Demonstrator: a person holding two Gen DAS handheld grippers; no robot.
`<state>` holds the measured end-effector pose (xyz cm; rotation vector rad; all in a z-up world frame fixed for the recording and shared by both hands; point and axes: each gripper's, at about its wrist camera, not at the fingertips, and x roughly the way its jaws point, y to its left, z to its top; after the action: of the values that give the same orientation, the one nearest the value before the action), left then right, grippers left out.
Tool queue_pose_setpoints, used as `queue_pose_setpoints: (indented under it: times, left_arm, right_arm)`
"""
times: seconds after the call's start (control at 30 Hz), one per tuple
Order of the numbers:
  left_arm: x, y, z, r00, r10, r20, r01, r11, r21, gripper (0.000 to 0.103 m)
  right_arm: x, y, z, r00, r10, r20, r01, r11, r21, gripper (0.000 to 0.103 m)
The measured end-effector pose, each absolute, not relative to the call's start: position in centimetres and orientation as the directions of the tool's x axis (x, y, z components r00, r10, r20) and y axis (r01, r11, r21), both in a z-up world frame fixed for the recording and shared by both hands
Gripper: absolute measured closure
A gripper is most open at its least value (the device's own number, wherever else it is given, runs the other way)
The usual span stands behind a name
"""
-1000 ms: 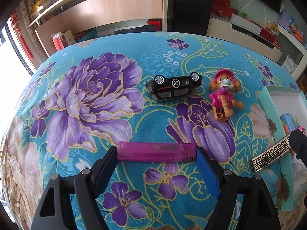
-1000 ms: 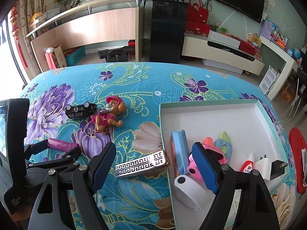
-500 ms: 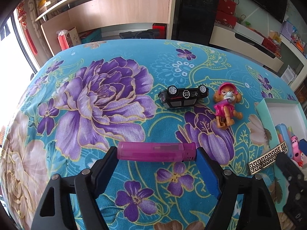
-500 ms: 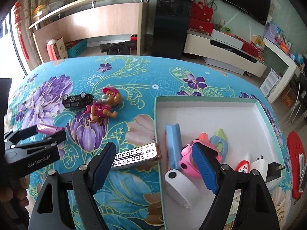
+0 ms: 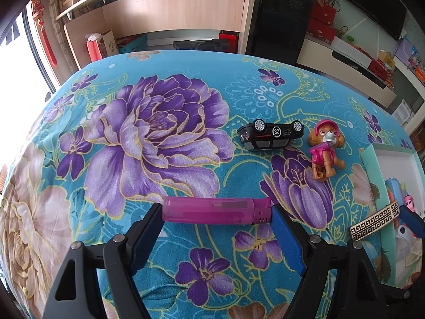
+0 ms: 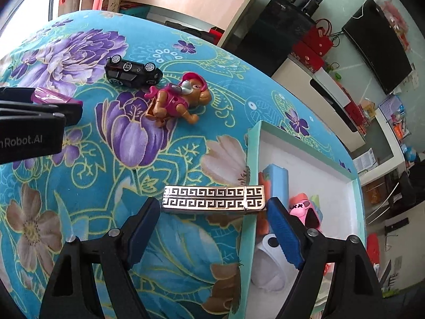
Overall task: Organize rigid objects
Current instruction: 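Carry the pink tube and gold bar into the tray and open both tools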
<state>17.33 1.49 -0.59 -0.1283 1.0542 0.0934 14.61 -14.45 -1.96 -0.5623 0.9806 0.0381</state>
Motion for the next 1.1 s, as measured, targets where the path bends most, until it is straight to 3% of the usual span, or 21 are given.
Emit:
queue_pose_setpoints:
  times: [0.5,0.67,0.83,1.1]
  left_arm:
    - [17.3,1.6,-0.8,0.483,0.016,-0.876,-0.139,0.989,-0.058,0.020]
    - [17.3,1.2,-0.2,0.494,0.021,-0.869,-0.131,0.990,-0.050,0.020]
    - [17.1,-0.1,1.0,0.520,0.020,-0.854,-0.103,0.994,-0.039,0.020]
    - [17.4,-5.5,3.1,0.563,-0.043,-0.825,0.040,0.999,-0.025,0.020]
  right_arm:
    - [14.9,-14.5,-2.1,0.568,-0.223,-0.792,-0.261,0.864,-0.431,0.020]
    - [15.1,-15.7,-0.5,0.582,-0.159,-0.797,-0.224,0.911,-0.346,0.021]
    - [15.3,-19.1,2.4,0.630,-0.103,-0.770,-0.104,0.971,-0.215,0.020]
    - [15.3,-27.0,4.5,0.647,-0.191,-0.738,0.157,0.981,-0.115,0.020]
